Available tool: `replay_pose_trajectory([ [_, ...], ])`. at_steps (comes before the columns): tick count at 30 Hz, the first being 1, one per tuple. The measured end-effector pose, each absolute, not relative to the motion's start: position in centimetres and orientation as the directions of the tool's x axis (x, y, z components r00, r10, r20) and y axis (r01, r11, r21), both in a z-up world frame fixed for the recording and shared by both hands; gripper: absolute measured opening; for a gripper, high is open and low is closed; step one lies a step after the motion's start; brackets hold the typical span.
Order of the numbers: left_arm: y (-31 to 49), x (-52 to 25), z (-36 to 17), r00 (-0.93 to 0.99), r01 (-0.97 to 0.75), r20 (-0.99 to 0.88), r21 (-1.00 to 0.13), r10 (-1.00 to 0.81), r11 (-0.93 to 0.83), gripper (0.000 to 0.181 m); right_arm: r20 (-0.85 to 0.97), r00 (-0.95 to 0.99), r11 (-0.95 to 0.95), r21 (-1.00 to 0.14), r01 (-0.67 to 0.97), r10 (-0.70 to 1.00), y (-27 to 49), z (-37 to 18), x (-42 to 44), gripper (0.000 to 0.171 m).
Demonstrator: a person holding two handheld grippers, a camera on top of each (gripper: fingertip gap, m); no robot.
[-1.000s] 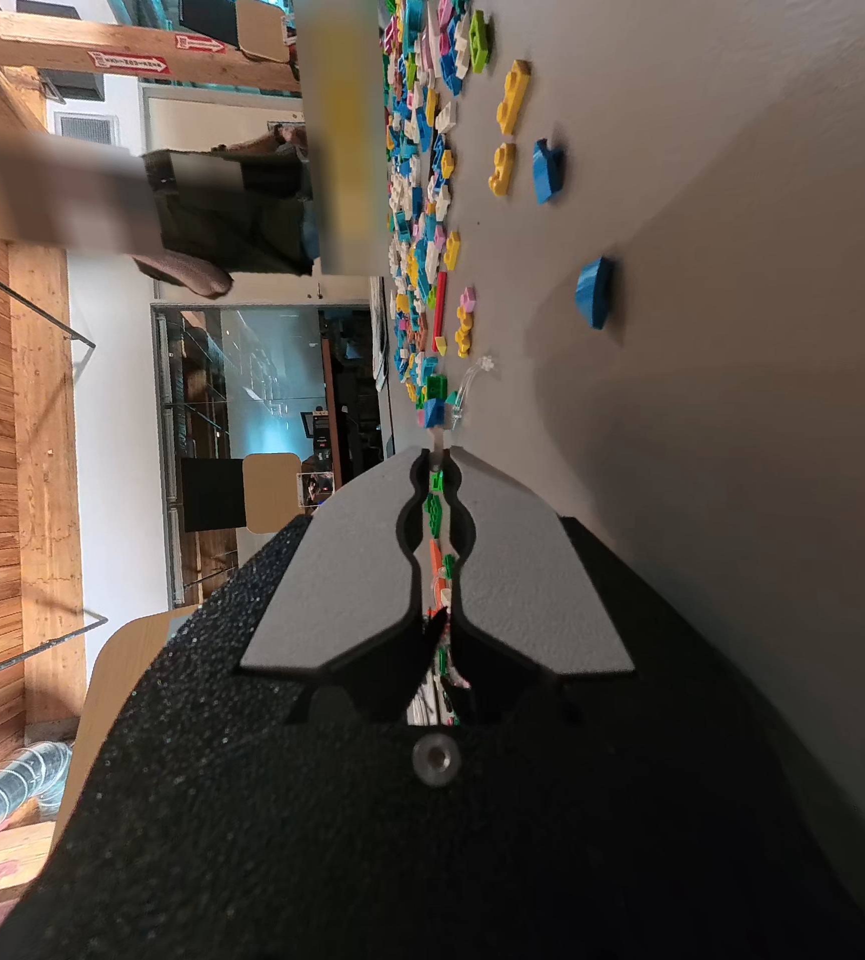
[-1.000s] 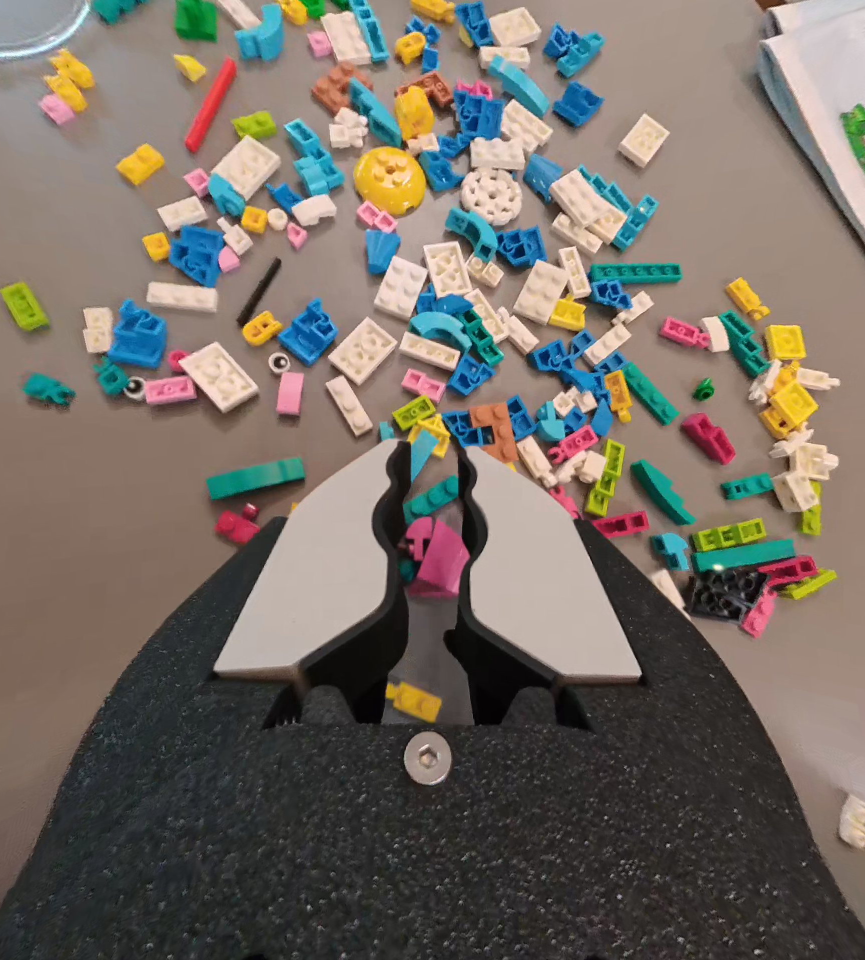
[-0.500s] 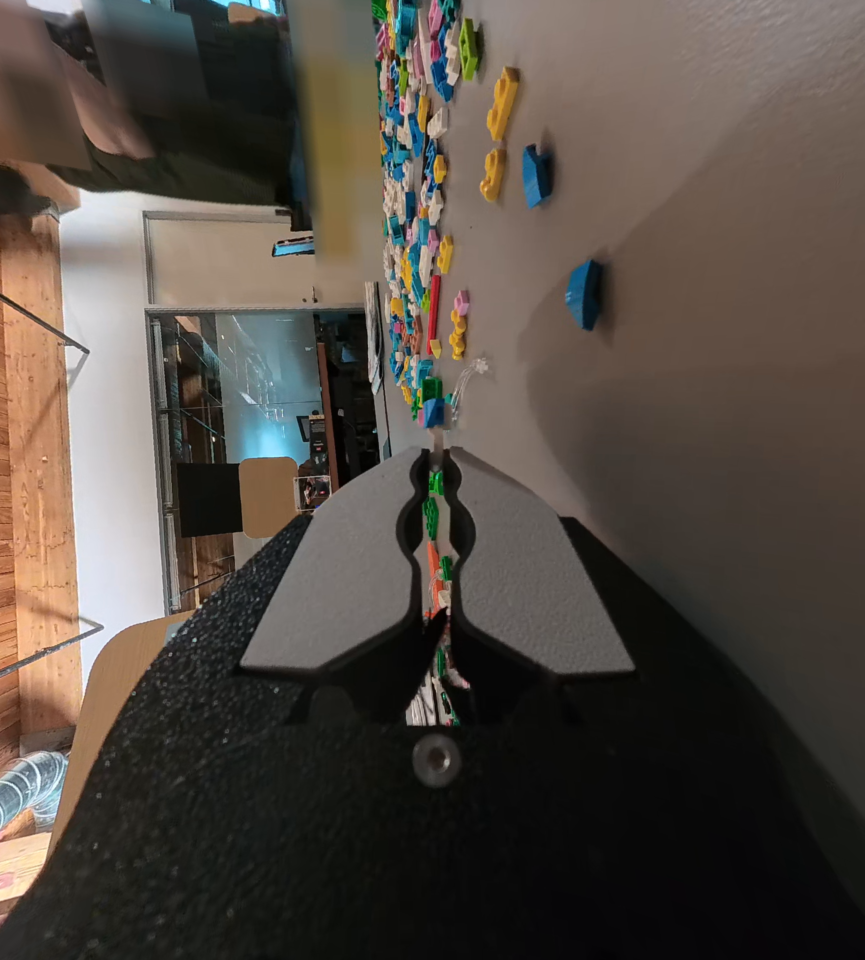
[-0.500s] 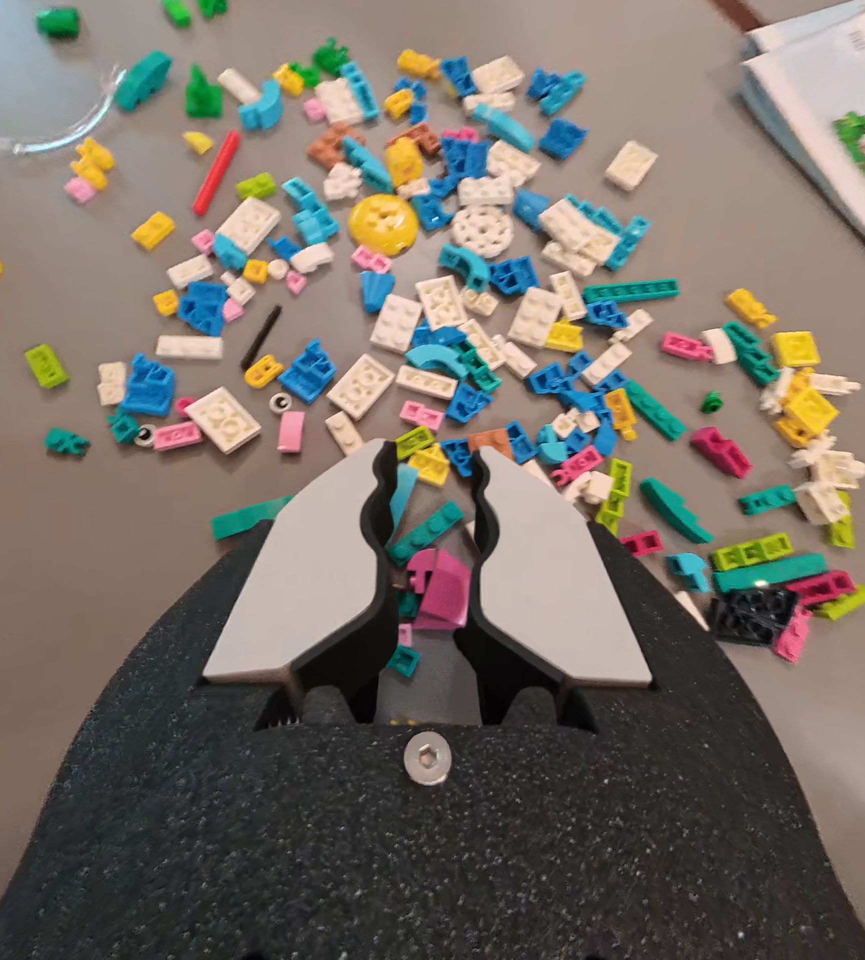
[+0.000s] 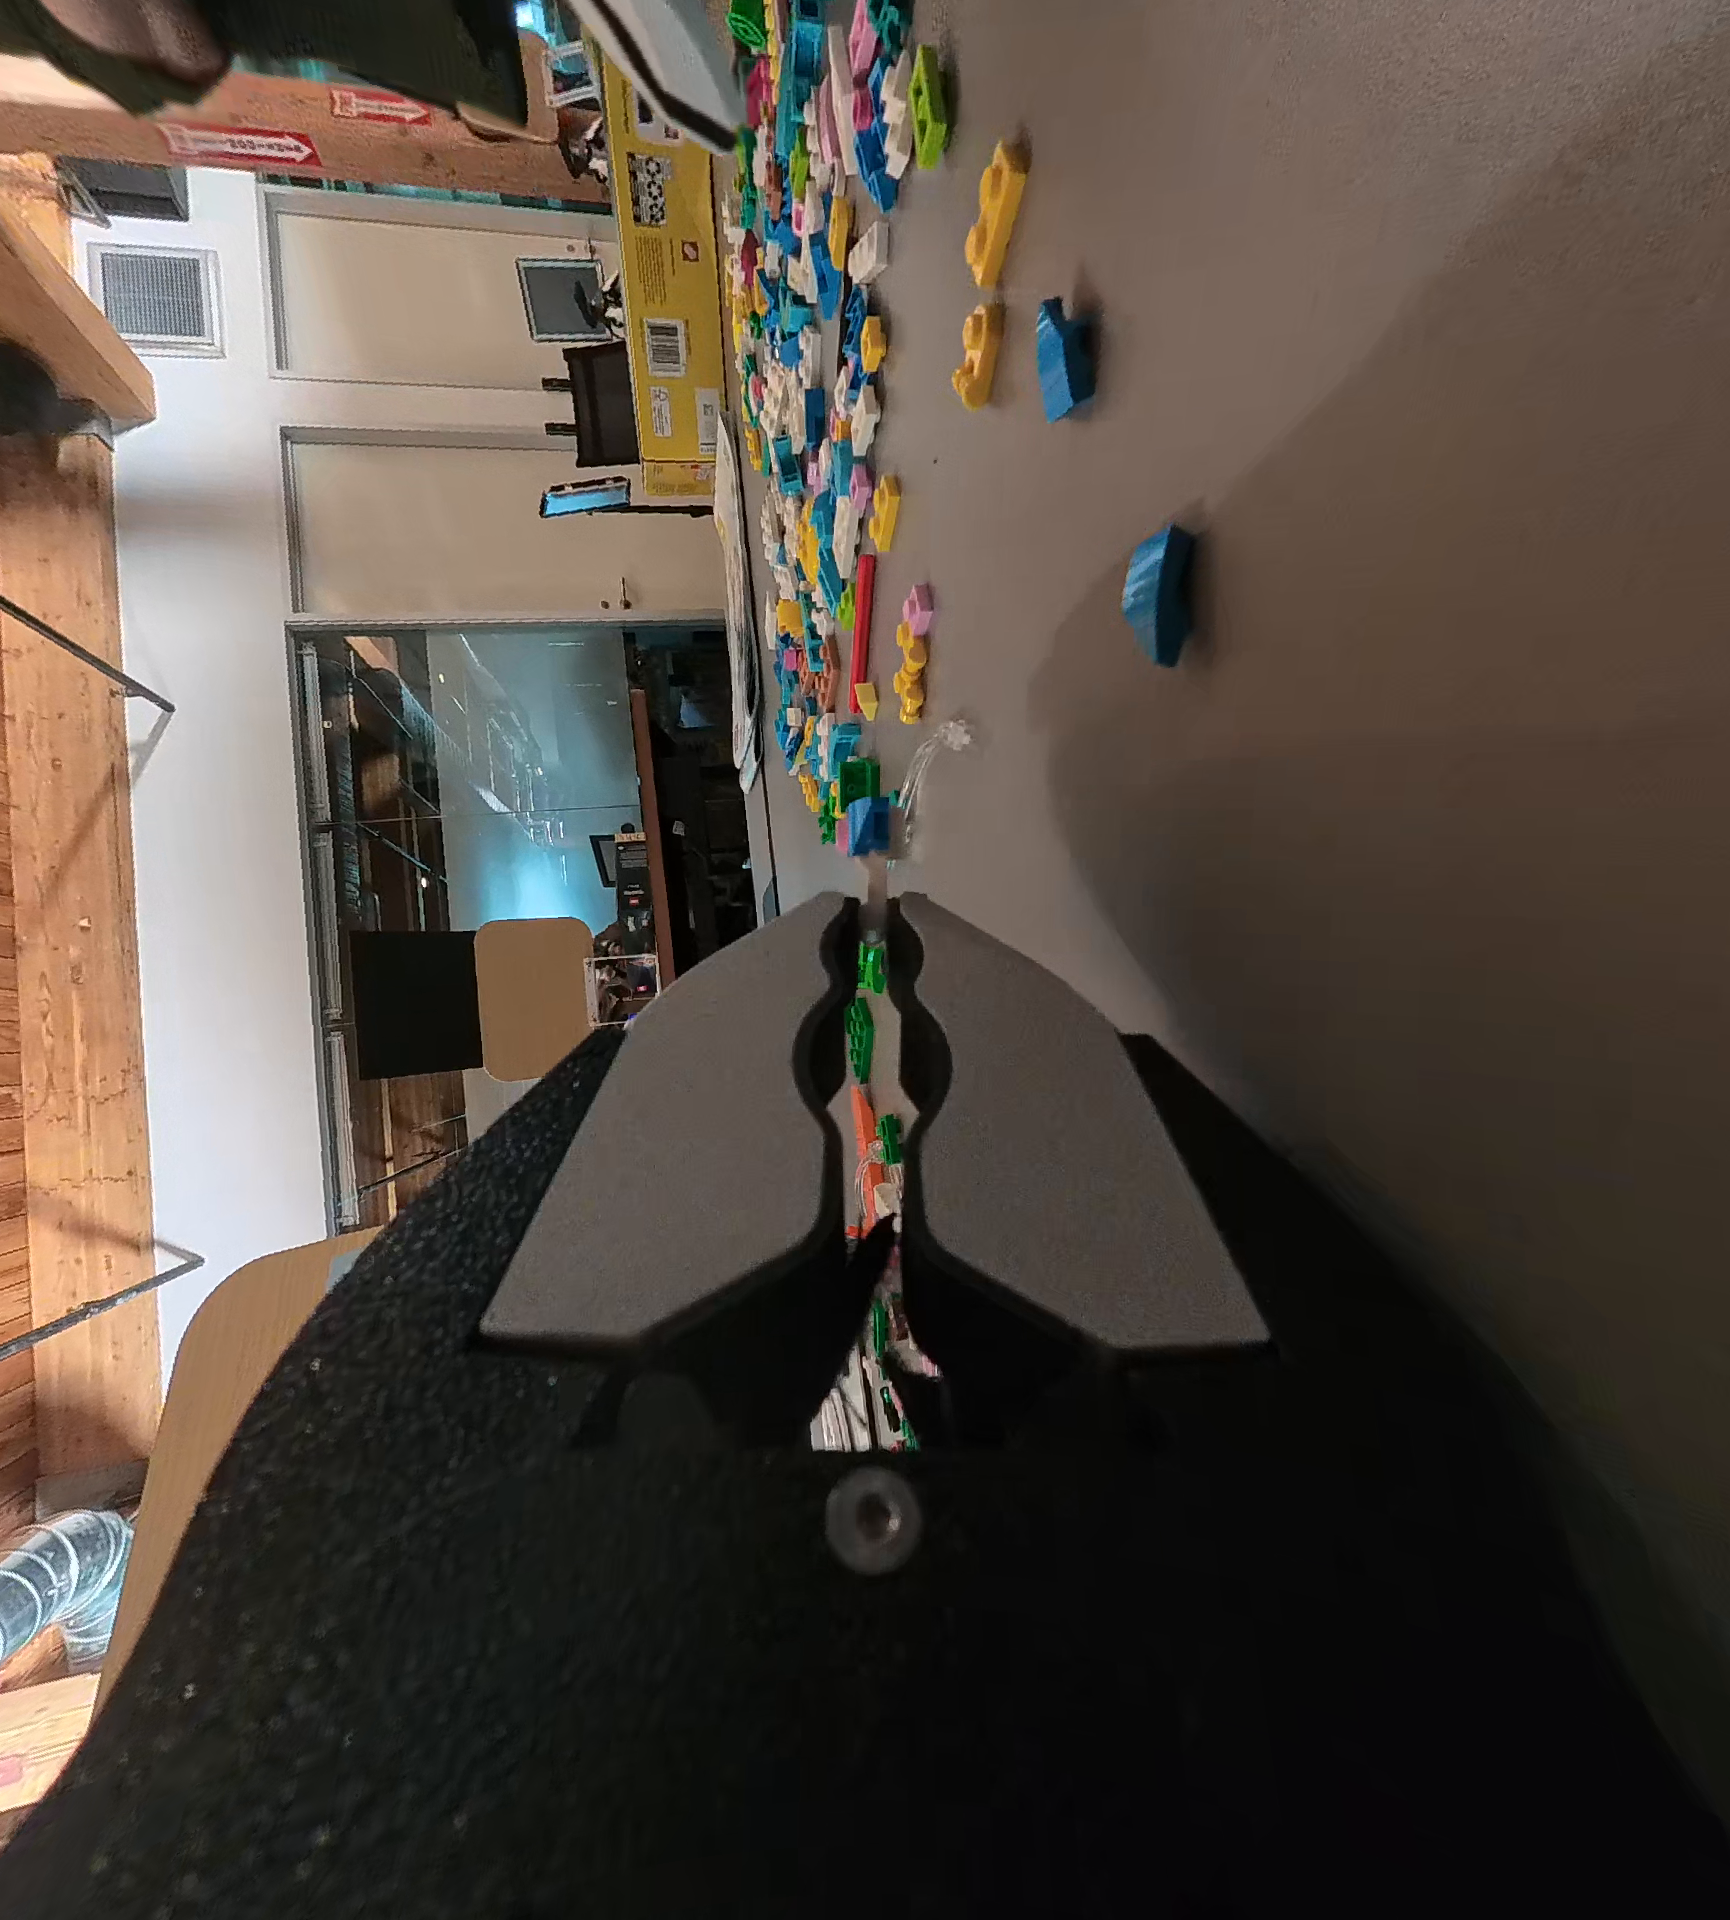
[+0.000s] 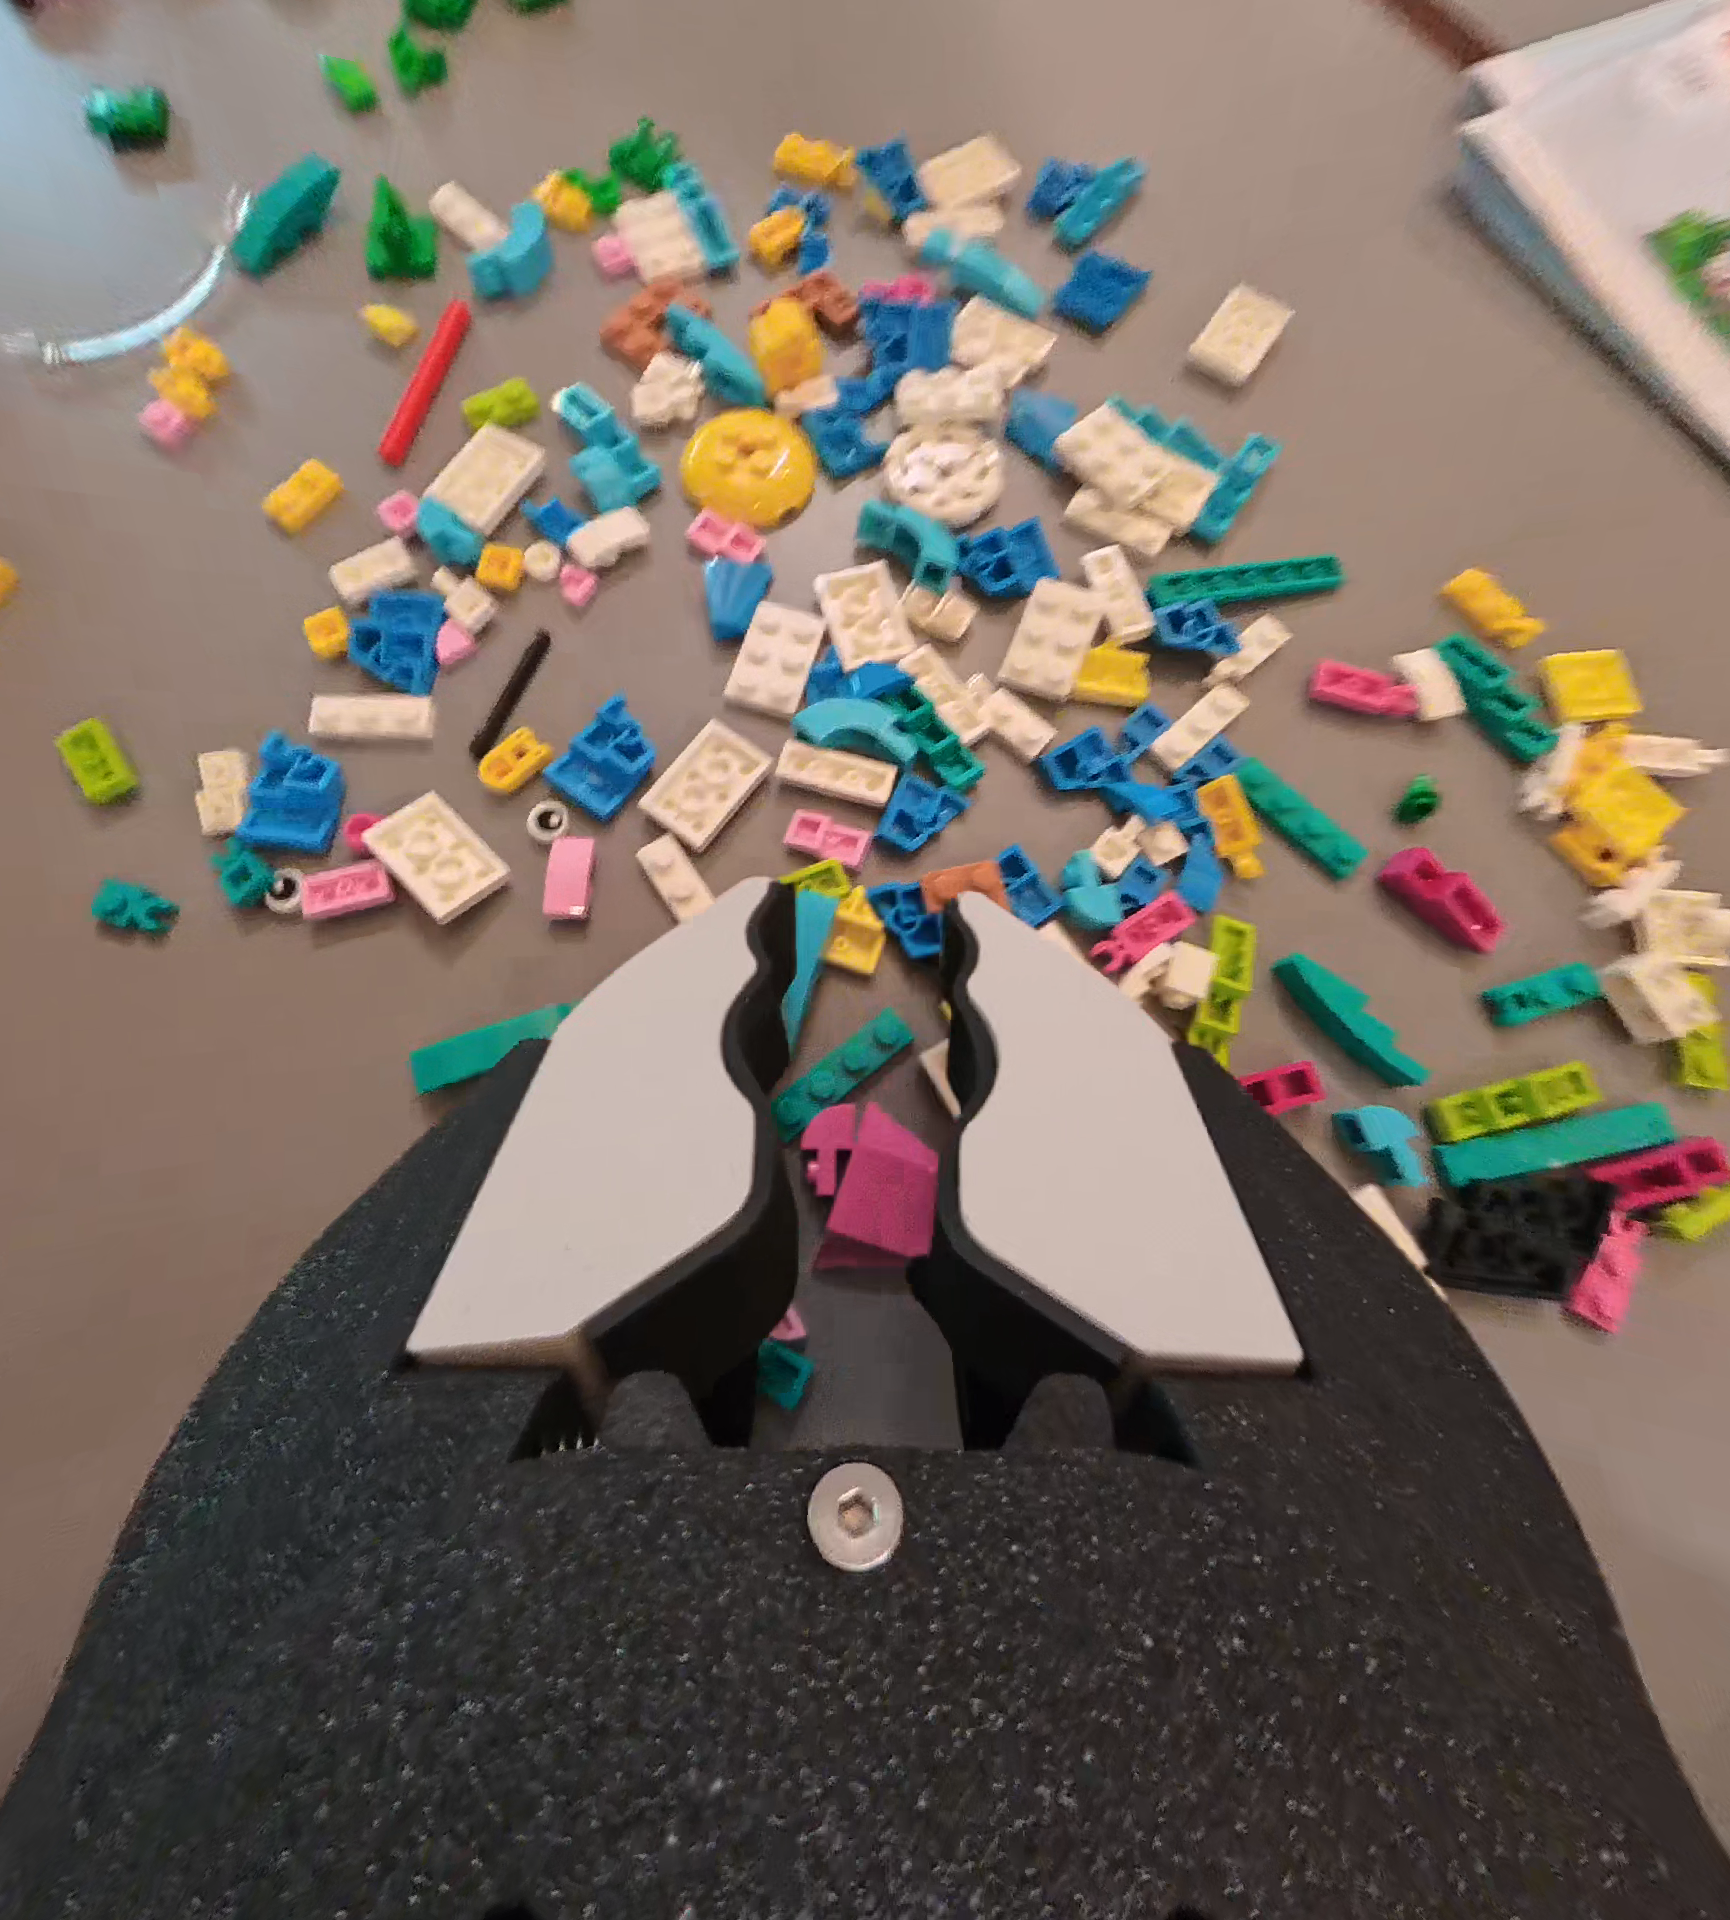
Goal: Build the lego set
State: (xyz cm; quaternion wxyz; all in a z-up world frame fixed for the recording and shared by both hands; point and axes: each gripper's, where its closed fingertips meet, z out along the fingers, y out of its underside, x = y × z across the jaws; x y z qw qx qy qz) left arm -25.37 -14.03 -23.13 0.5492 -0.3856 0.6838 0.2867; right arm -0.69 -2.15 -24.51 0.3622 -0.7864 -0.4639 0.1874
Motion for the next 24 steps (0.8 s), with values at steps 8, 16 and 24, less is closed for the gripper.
replay_pose_trajectory([
  [8,-14.0,-25.4,-23.2,-0.101,-0.843,-0.971,-0.031,-0.215,0.536,0.004,-0.018,0.585,-0.425,-0.704,0.568,0.811,-1.5,-24.9,0.0,0.035],
  [16,-13.9,-25.3,-23.1,-0.105,-0.846,-0.973,-0.020,-0.204,0.533,0.004,-0.017,0.594,-0.436,-0.696,0.570,0.804,-0.8,-25.6,-0.2,0.043],
  [24,-13.8,-25.4,-23.2,-0.109,-0.850,-0.972,-0.017,-0.207,0.526,0.004,-0.073,0.514,-0.432,-0.650,0.625,0.855,-2.6,-26.2,-0.5,0.030],
])
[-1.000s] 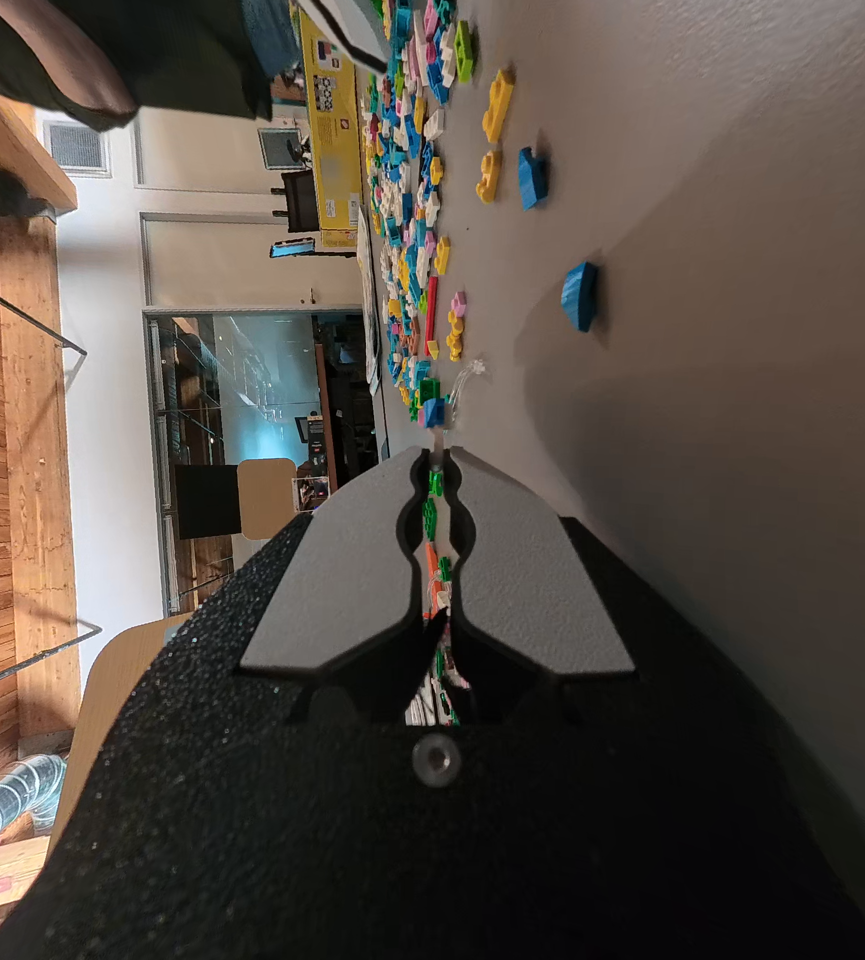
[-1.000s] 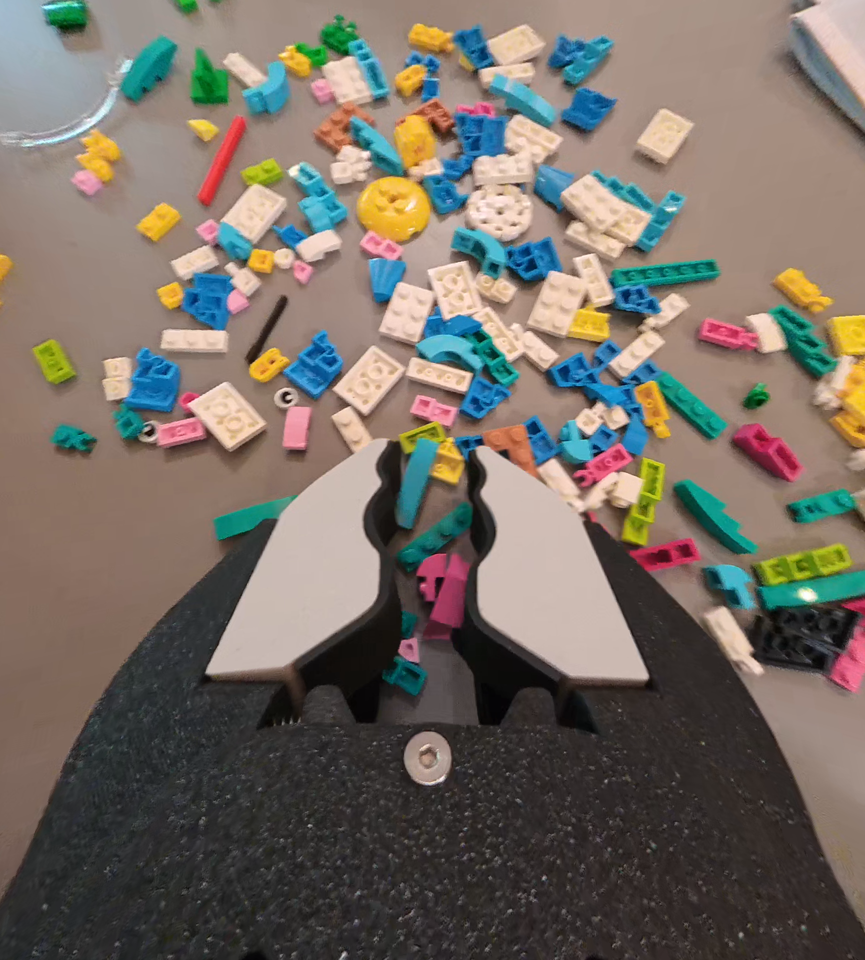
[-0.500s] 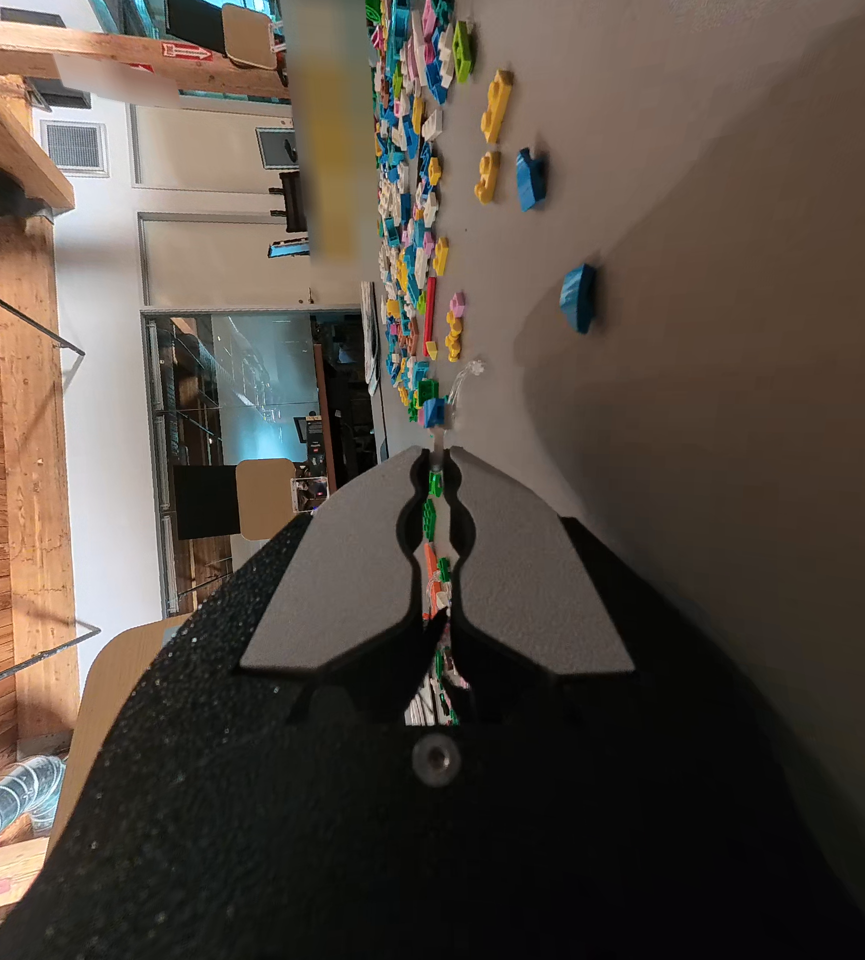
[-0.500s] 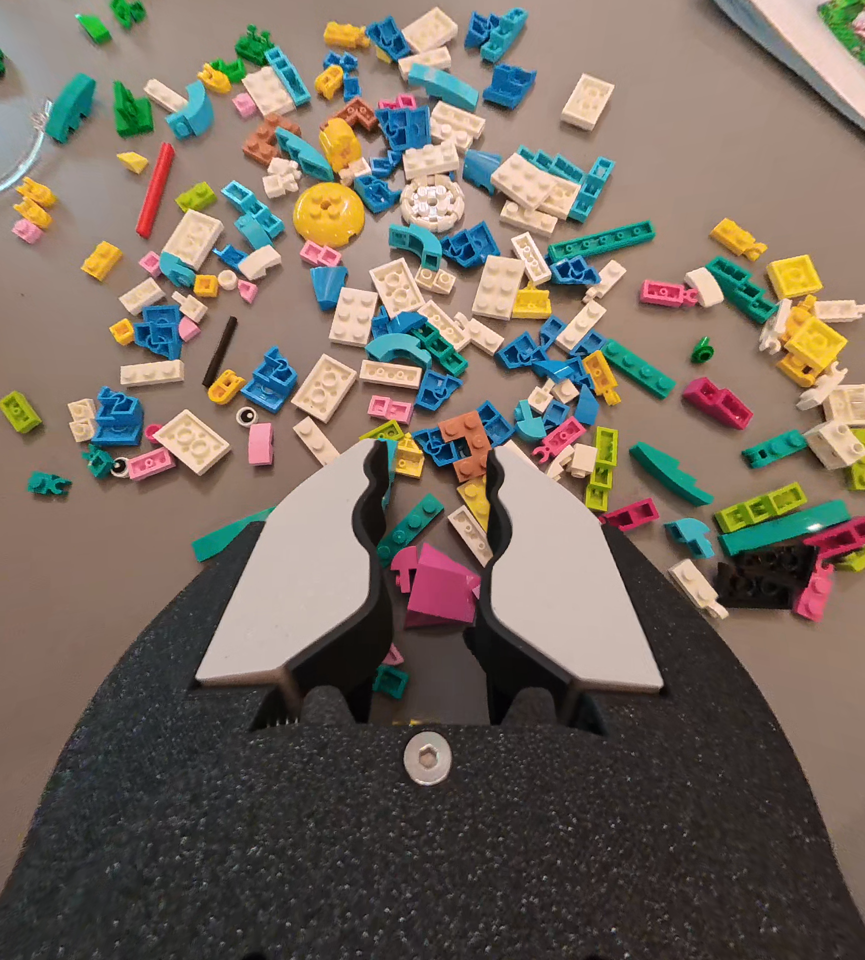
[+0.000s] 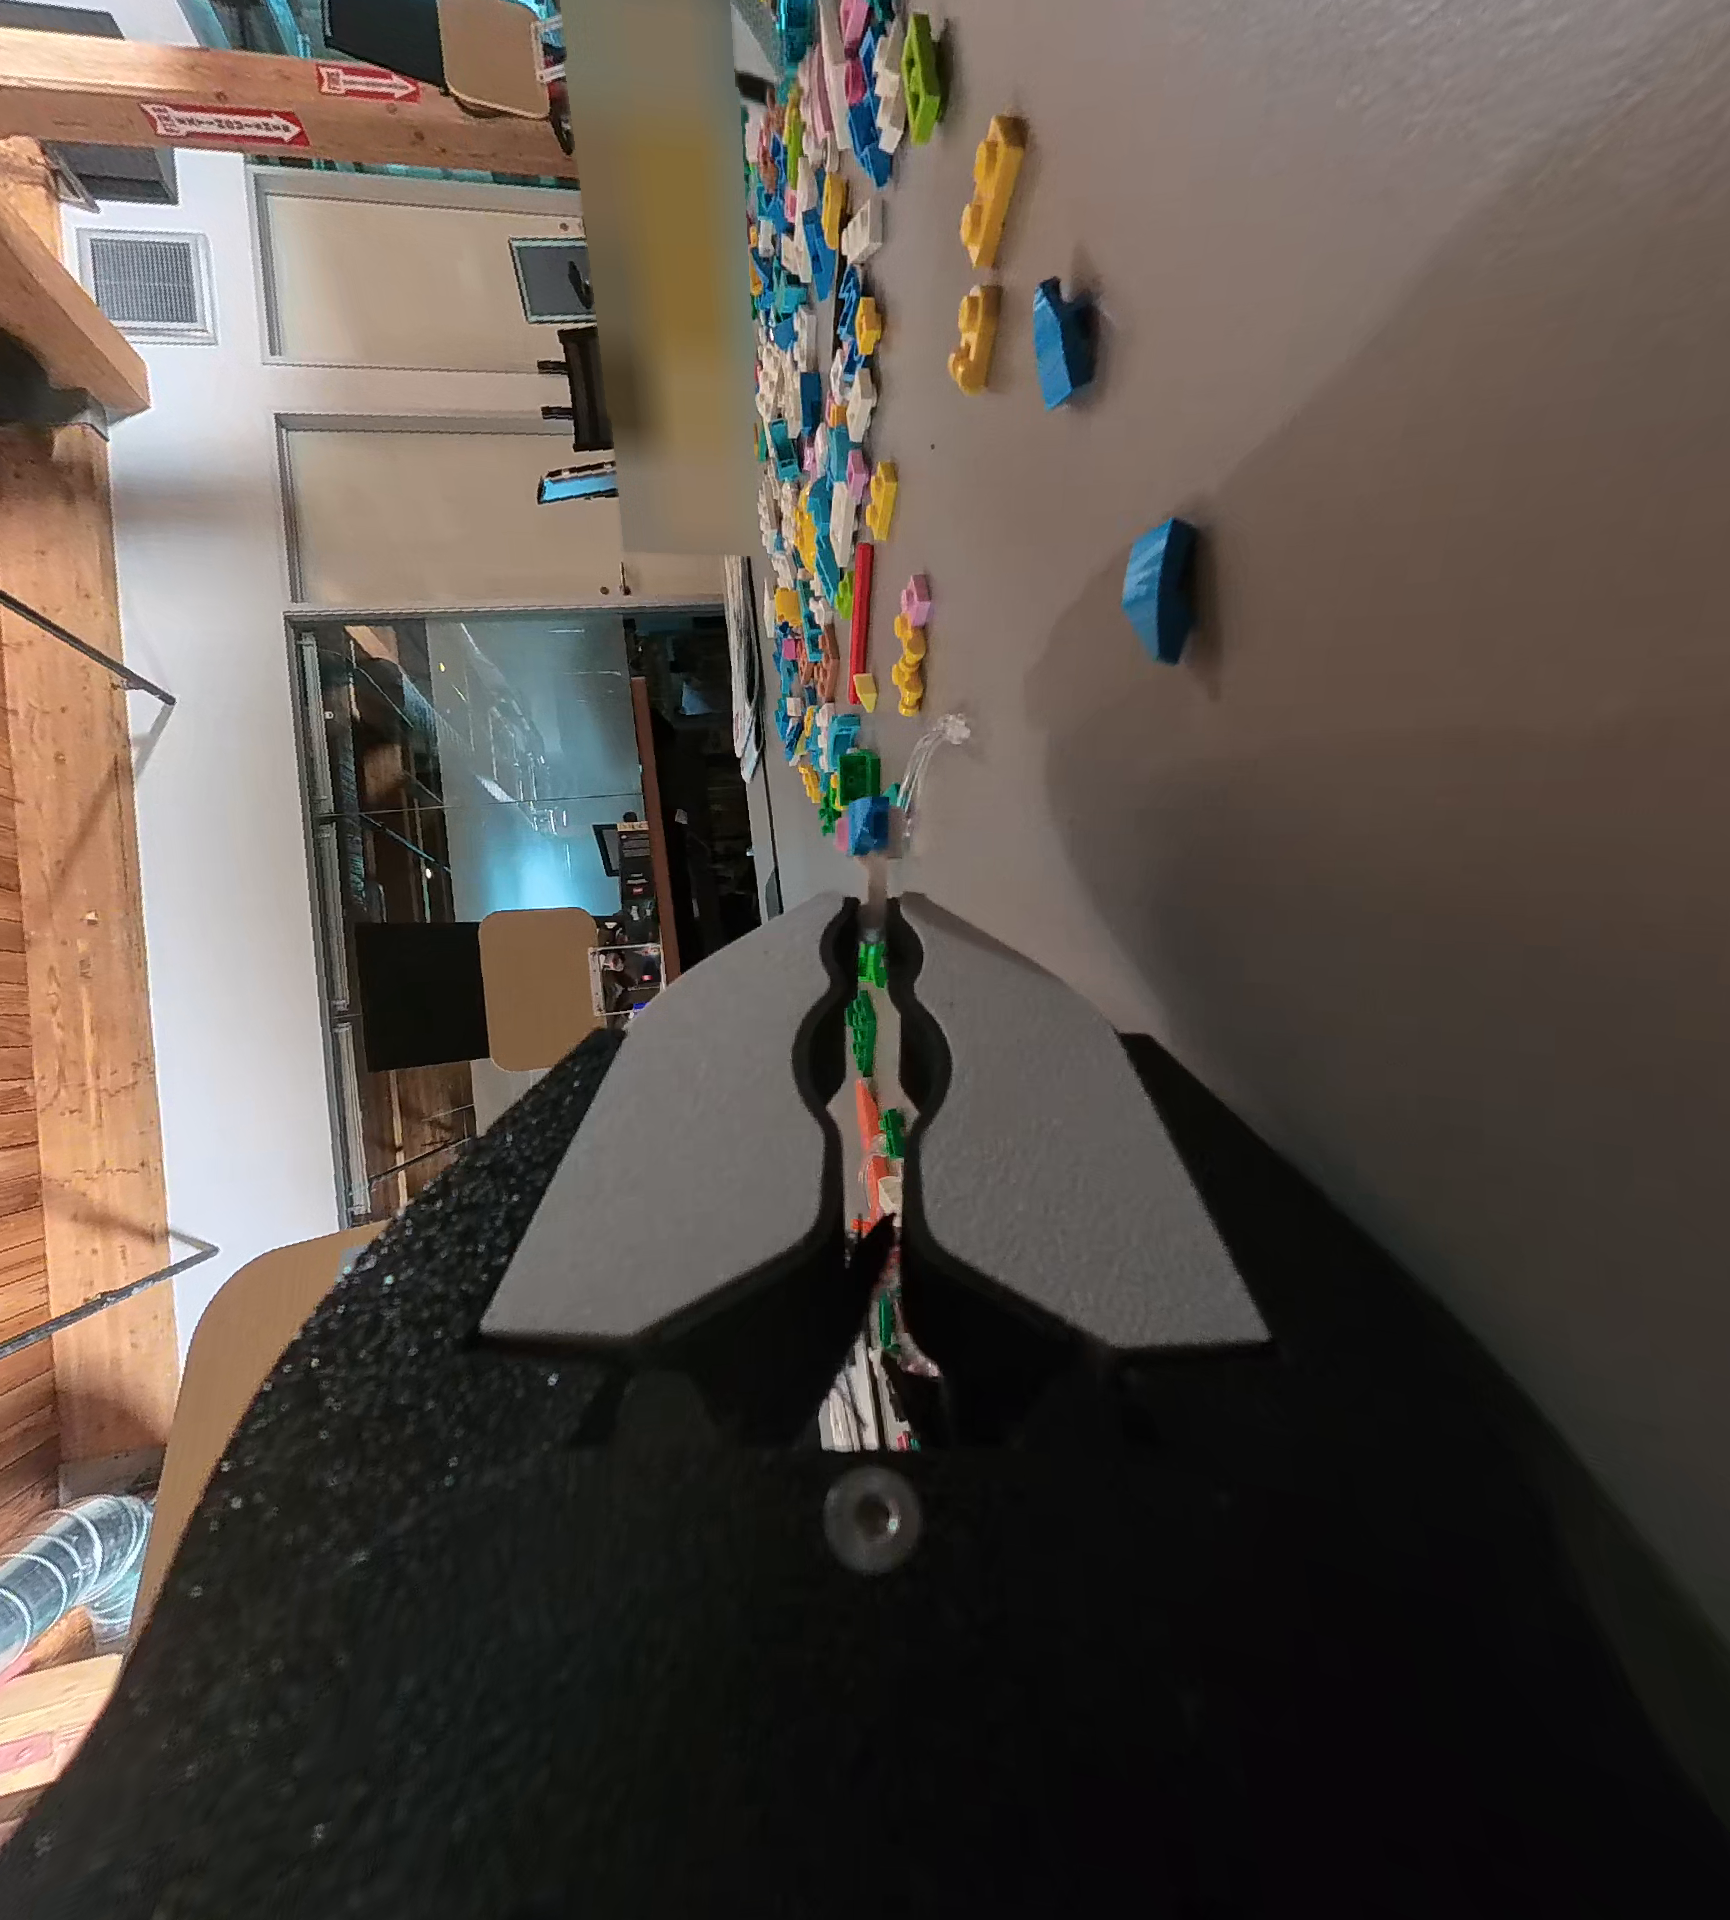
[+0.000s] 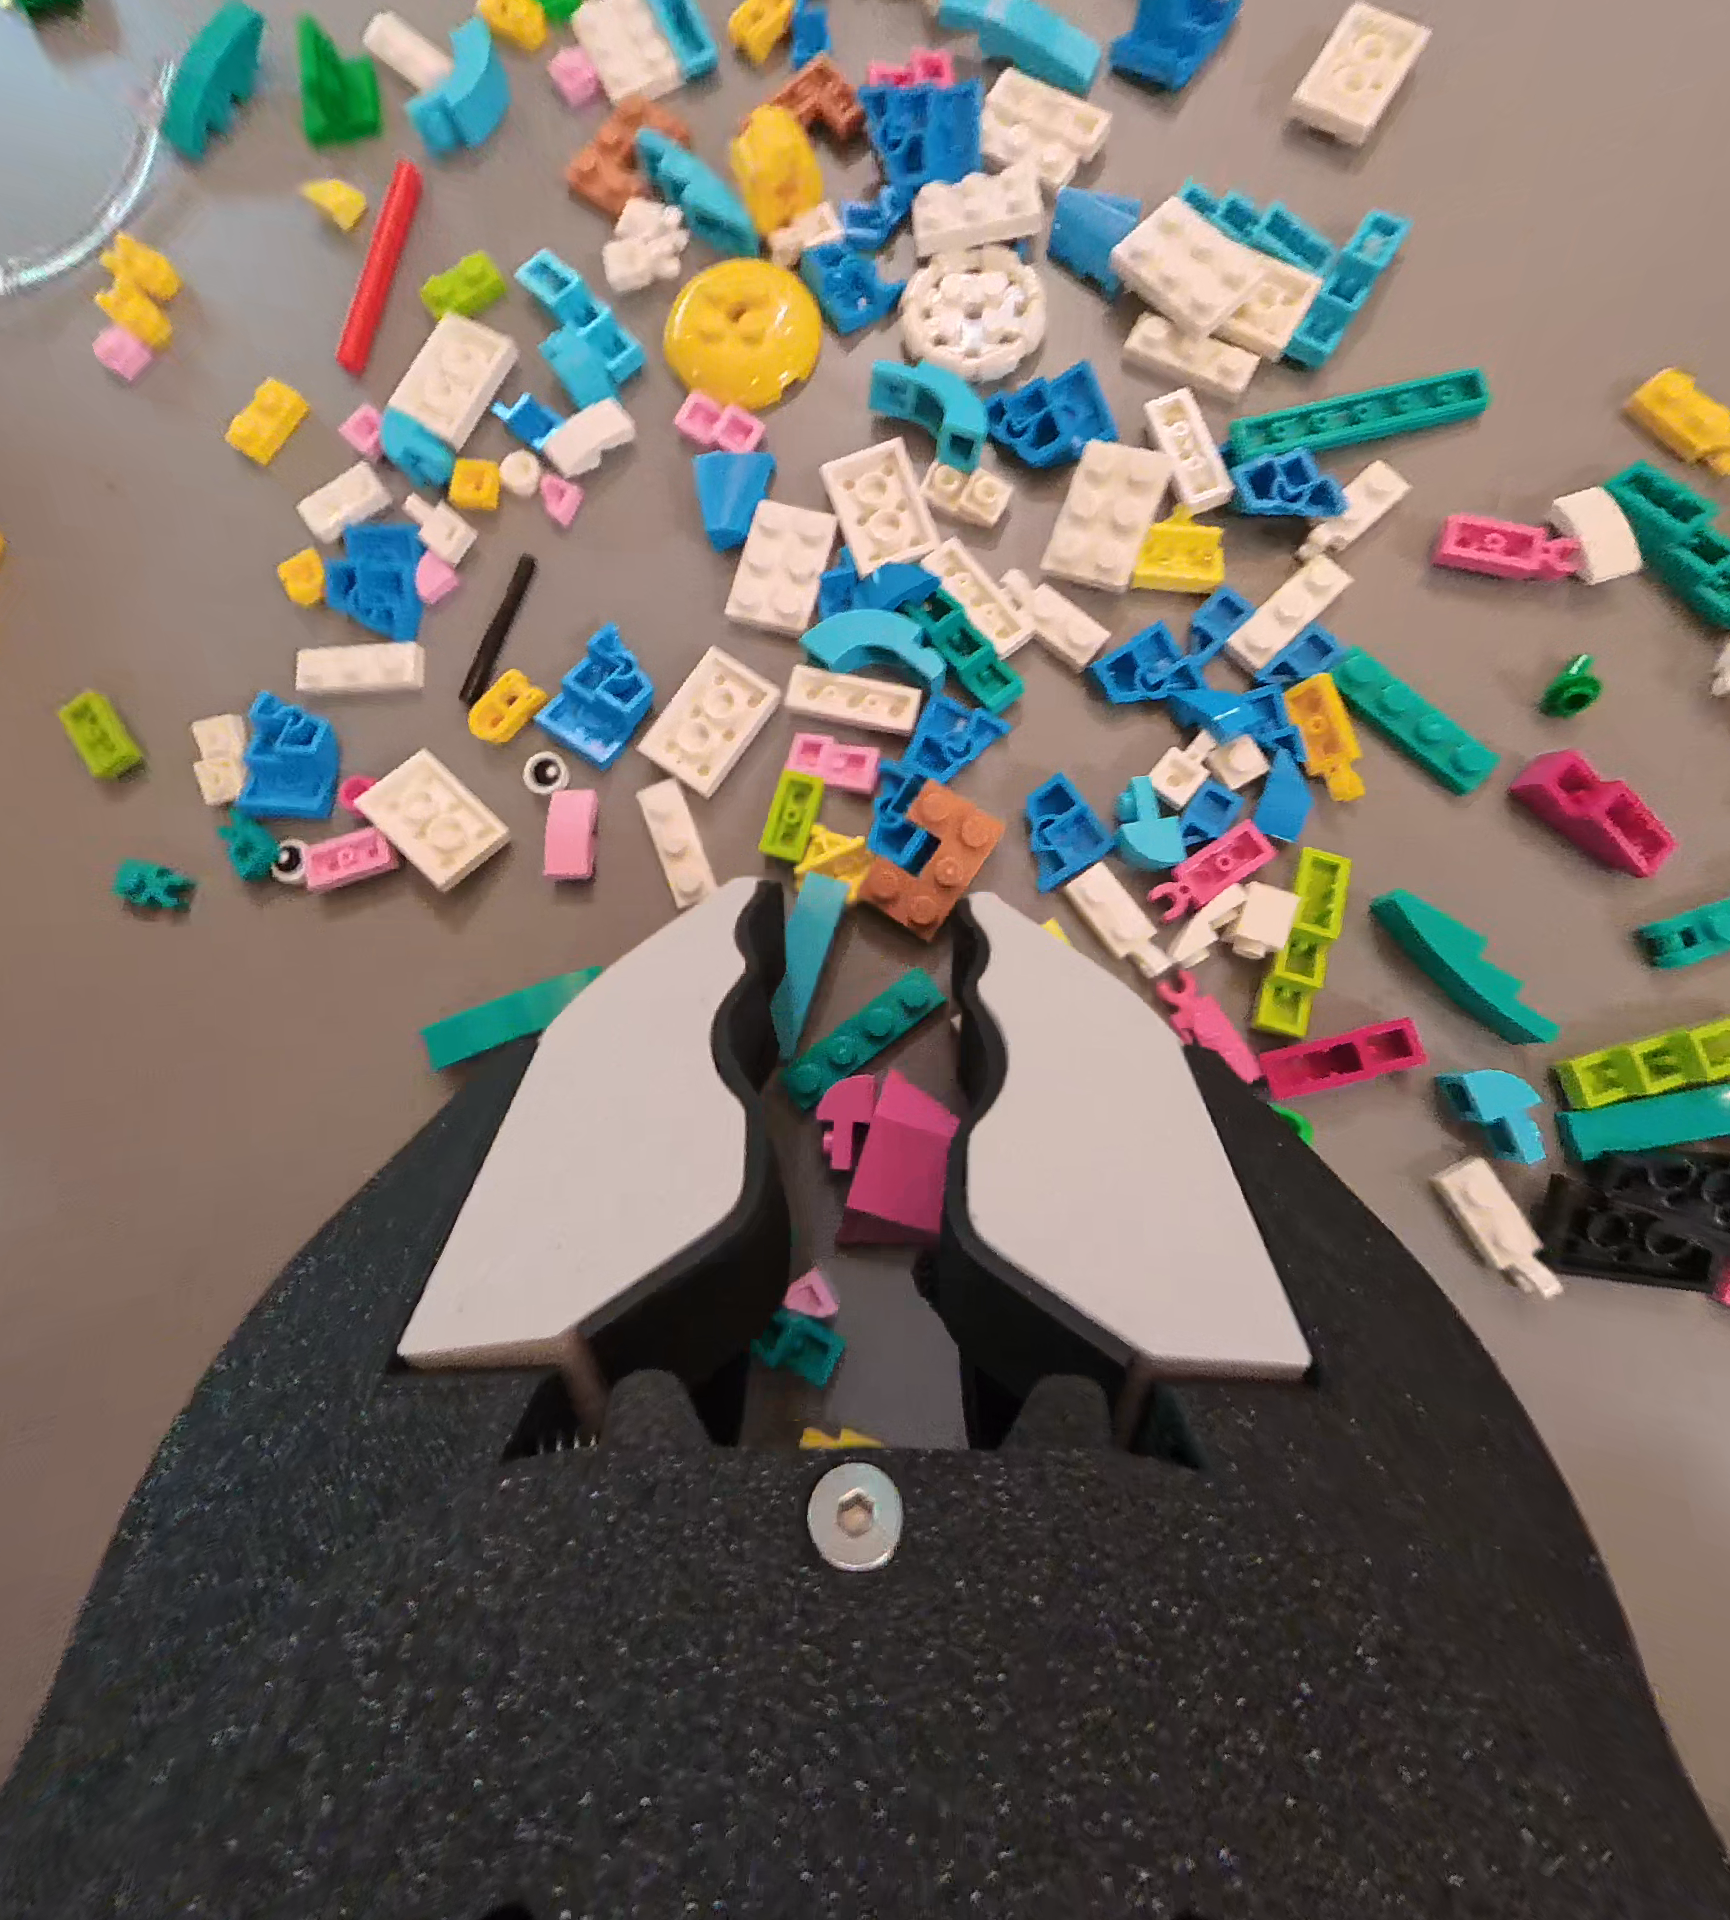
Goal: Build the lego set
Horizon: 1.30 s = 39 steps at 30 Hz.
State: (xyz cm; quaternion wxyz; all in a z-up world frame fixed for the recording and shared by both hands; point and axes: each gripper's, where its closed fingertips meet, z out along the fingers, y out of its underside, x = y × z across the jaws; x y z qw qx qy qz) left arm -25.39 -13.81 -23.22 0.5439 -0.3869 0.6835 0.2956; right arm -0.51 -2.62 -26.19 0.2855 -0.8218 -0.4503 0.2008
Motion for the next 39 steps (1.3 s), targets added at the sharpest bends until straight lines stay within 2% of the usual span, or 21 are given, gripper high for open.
replay_pose_trajectory([
  [3,-13.8,-25.4,-23.2,-0.109,-0.850,-0.972,-0.019,-0.209,0.527,0.004,-0.076,0.473,-0.409,-0.632,0.658,0.878,-3.7,-26.1,-0.6,0.026],
  [8,-13.8,-25.4,-23.2,-0.107,-0.849,-0.972,-0.021,-0.211,0.528,0.004,-0.024,0.510,-0.382,-0.694,0.610,0.860,-2.8,-24.5,-0.3,0.026],
  [15,-13.9,-25.3,-23.2,-0.106,-0.848,-0.972,-0.021,-0.209,0.530,0.004,0.136,0.608,-0.338,-0.727,0.598,0.782,-0.5,-23.5,1.2,0.025],
  [20,-13.9,-25.3,-23.2,-0.108,-0.847,-0.971,-0.021,-0.211,0.531,0.004,0.372,0.706,-0.277,-0.732,0.622,0.603,2.1,-21.5,3.5,0.022],
  [23,-13.9,-25.3,-23.2,-0.107,-0.846,-0.972,-0.022,-0.210,0.533,0.004,0.434,0.743,-0.262,-0.744,0.614,0.509,2.8,-20.3,4.7,0.019],
  [31,-13.9,-25.3,-23.2,-0.110,-0.845,-0.972,-0.019,-0.209,0.534,0.004,0.362,0.805,-0.285,-0.802,0.526,0.469,3.1,-19.8,5.5,0.015],
  [37,-14.0,-25.3,-23.3,-0.134,-0.846,-0.973,0.013,-0.189,0.533,0.004,0.170,0.789,-0.387,-0.798,0.462,0.591,3.1,-22.4,3.9,0.005],
  [39,-14.0,-25.2,-23.3,-0.144,-0.844,-0.973,0.027,-0.178,0.535,0.004,0.164,0.765,-0.398,-0.775,0.490,0.623,3.7,-23.0,3.7,0.005],
])
